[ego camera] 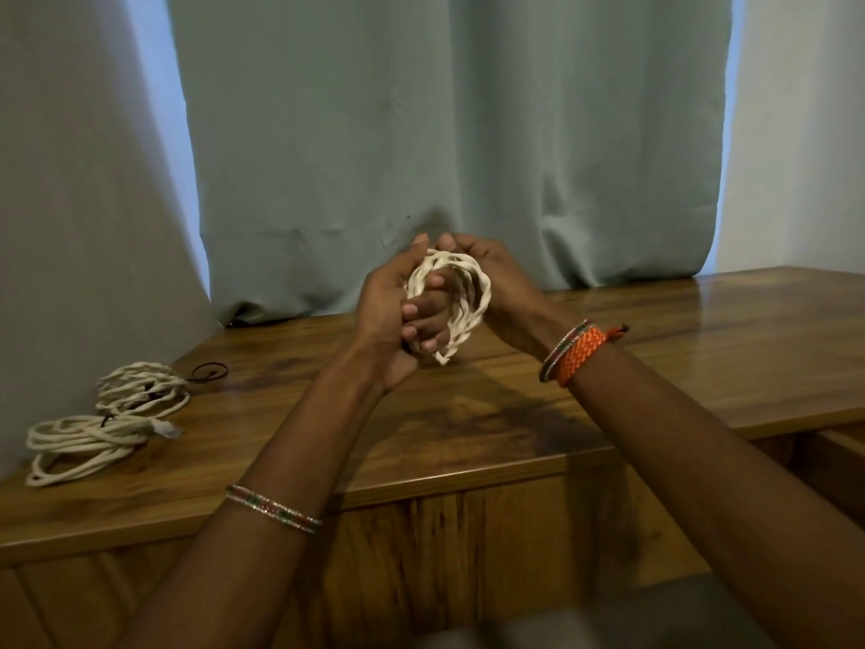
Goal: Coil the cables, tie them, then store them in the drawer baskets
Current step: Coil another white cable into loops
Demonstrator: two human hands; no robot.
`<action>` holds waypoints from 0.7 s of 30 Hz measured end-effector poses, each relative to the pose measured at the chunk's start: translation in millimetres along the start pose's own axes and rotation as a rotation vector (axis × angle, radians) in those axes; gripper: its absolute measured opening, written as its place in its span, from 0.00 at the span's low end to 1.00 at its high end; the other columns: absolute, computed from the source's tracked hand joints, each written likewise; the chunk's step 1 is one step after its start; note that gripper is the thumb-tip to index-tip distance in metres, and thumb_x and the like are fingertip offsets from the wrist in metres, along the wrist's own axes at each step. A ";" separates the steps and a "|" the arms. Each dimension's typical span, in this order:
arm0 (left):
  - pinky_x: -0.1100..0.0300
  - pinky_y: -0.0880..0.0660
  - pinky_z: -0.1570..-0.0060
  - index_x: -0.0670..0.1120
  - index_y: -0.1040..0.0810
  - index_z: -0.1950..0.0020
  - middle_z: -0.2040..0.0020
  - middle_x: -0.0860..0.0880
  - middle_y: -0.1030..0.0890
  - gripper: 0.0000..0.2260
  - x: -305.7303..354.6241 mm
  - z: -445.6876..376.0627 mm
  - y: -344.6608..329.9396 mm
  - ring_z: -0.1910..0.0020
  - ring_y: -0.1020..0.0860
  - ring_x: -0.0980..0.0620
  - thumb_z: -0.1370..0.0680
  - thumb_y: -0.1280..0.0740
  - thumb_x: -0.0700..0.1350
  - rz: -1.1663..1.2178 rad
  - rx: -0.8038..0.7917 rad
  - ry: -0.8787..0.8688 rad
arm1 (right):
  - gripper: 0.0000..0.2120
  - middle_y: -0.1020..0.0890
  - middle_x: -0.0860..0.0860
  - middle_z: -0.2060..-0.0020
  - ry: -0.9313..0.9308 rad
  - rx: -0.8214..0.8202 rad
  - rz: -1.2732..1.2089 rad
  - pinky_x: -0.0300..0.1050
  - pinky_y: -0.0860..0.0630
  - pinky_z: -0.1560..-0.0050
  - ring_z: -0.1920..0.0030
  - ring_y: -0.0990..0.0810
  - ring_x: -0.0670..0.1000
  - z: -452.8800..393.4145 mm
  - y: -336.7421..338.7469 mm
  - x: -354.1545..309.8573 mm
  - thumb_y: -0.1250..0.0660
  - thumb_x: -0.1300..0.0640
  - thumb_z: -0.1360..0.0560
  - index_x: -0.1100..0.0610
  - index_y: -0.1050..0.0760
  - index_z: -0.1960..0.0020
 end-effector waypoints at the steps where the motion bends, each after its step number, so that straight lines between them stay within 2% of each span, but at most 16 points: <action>1: 0.72 0.47 0.85 0.47 0.32 0.77 0.87 0.55 0.41 0.28 1.9 -1.6 2.4 0.91 0.44 0.59 0.19 0.50 0.56 -0.018 0.025 -0.008 | 0.13 0.18 0.54 0.64 -0.136 -0.046 -0.186 0.42 0.22 0.57 0.62 0.20 0.50 3.8 -6.4 5.2 0.44 0.56 0.19 0.60 0.24 0.55; 3: 0.73 0.47 0.85 0.47 0.33 0.78 0.87 0.54 0.41 0.31 6.0 -7.0 12.6 0.90 0.44 0.59 0.20 0.52 0.61 -0.067 0.116 -0.024 | 0.19 0.17 0.54 0.64 -0.281 -0.166 -0.404 0.42 0.20 0.58 0.62 0.18 0.49 13.0 -16.5 6.6 0.48 0.51 0.18 0.62 0.24 0.53; 5: 0.74 0.46 0.84 0.46 0.33 0.77 0.87 0.53 0.41 0.32 9.7 -14.5 27.7 0.90 0.44 0.58 0.21 0.53 0.64 -0.109 0.231 -0.032 | 0.22 0.18 0.53 0.66 -0.282 -0.181 -0.369 0.42 0.20 0.61 0.64 0.19 0.49 14.9 -23.1 4.4 0.49 0.47 0.18 0.61 0.25 0.56; 7: 0.74 0.45 0.83 0.44 0.34 0.74 0.86 0.53 0.40 0.30 9.9 -23.1 42.7 0.89 0.44 0.57 0.20 0.53 0.63 -0.170 0.332 -0.019 | 0.21 0.19 0.54 0.66 -0.239 -0.038 -0.181 0.44 0.23 0.64 0.66 0.20 0.50 8.3 -24.2 9.6 0.48 0.48 0.18 0.59 0.26 0.60; 10: 0.68 0.41 0.80 0.44 0.34 0.71 0.85 0.52 0.36 0.21 2.8 -37.1 66.6 0.87 0.39 0.54 0.20 0.49 0.50 -0.332 0.573 -0.047 | 0.21 0.22 0.52 0.71 -0.173 0.264 0.146 0.40 0.26 0.69 0.73 0.23 0.50 -3.0 -23.4 23.2 0.47 0.51 0.17 0.57 0.29 0.65; 11: 0.63 0.36 0.78 0.44 0.32 0.71 0.83 0.49 0.31 0.18 0.5 -39.4 73.0 0.83 0.33 0.50 0.22 0.47 0.47 -0.374 0.675 -0.080 | 0.20 0.22 0.51 0.71 -0.147 0.339 0.255 0.37 0.28 0.72 0.74 0.24 0.49 -6.4 -22.6 29.3 0.47 0.51 0.18 0.57 0.29 0.65; 12: 0.56 0.30 0.73 0.43 0.28 0.69 0.76 0.45 0.24 0.16 -2.0 -40.4 78.2 0.75 0.26 0.44 0.24 0.45 0.46 -0.424 0.778 -0.115 | 0.19 0.22 0.51 0.70 -0.121 0.392 0.336 0.37 0.30 0.71 0.71 0.23 0.50 -9.6 -22.4 36.8 0.46 0.51 0.18 0.57 0.29 0.64; 13: 0.50 0.26 0.64 0.41 0.24 0.65 0.66 0.40 0.18 0.15 -4.9 -40.7 81.7 0.64 0.21 0.39 0.24 0.44 0.46 -0.488 0.884 -0.149 | 0.17 0.22 0.53 0.67 -0.104 0.428 0.383 0.39 0.31 0.67 0.67 0.23 0.51 -12.7 -22.0 45.7 0.45 0.52 0.18 0.58 0.27 0.62; 14: 0.49 0.25 0.55 0.38 0.21 0.58 0.55 0.37 0.18 0.15 -8.2 -40.4 84.0 0.54 0.21 0.37 0.24 0.43 0.45 -0.548 0.976 -0.173 | 0.16 0.21 0.54 0.64 -0.102 0.451 0.392 0.40 0.33 0.63 0.62 0.24 0.53 -16.1 -21.7 55.6 0.44 0.53 0.19 0.58 0.25 0.60; 15: 0.52 0.27 0.52 0.36 0.20 0.52 0.50 0.36 0.19 0.15 -10.7 -38.7 86.3 0.49 0.22 0.37 0.23 0.43 0.45 -0.580 1.042 -0.181 | 0.15 0.21 0.56 0.63 -0.102 0.470 0.372 0.41 0.34 0.61 0.61 0.25 0.53 -19.8 -21.6 63.5 0.42 0.54 0.19 0.59 0.24 0.60; 18: 0.56 0.32 0.56 0.34 0.21 0.47 0.46 0.36 0.20 0.16 -16.2 -38.6 94.1 0.46 0.23 0.38 0.21 0.44 0.43 -0.585 1.146 -0.208 | 0.19 0.24 0.52 0.72 -0.111 0.514 0.355 0.40 0.38 0.64 0.65 0.28 0.51 -30.5 -18.6 76.6 0.39 0.54 0.21 0.57 0.29 0.70; 20: 0.57 0.29 0.57 0.32 0.22 0.47 0.47 0.36 0.20 0.16 -23.6 -47.7 100.3 0.50 0.22 0.37 0.20 0.45 0.42 -0.595 1.076 -0.194 | 0.23 0.27 0.51 0.77 -0.088 0.522 0.434 0.42 0.37 0.66 0.69 0.28 0.52 -36.9 -12.3 82.2 0.39 0.53 0.21 0.57 0.32 0.74; 21: 0.60 0.26 0.61 0.32 0.23 0.48 0.50 0.37 0.20 0.18 -31.1 -55.9 105.9 0.56 0.21 0.39 0.19 0.47 0.44 -0.576 0.985 -0.146 | 0.24 0.26 0.53 0.77 -0.089 0.521 0.457 0.44 0.33 0.67 0.70 0.26 0.54 -39.7 -6.8 87.0 0.40 0.51 0.21 0.58 0.32 0.74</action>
Point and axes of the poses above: each hand's wrist, its own z-axis away from the middle knuckle, its own y-axis out of the back of the hand, x = y × z, the point moved 5 cm from there along -z, towards the middle knuckle
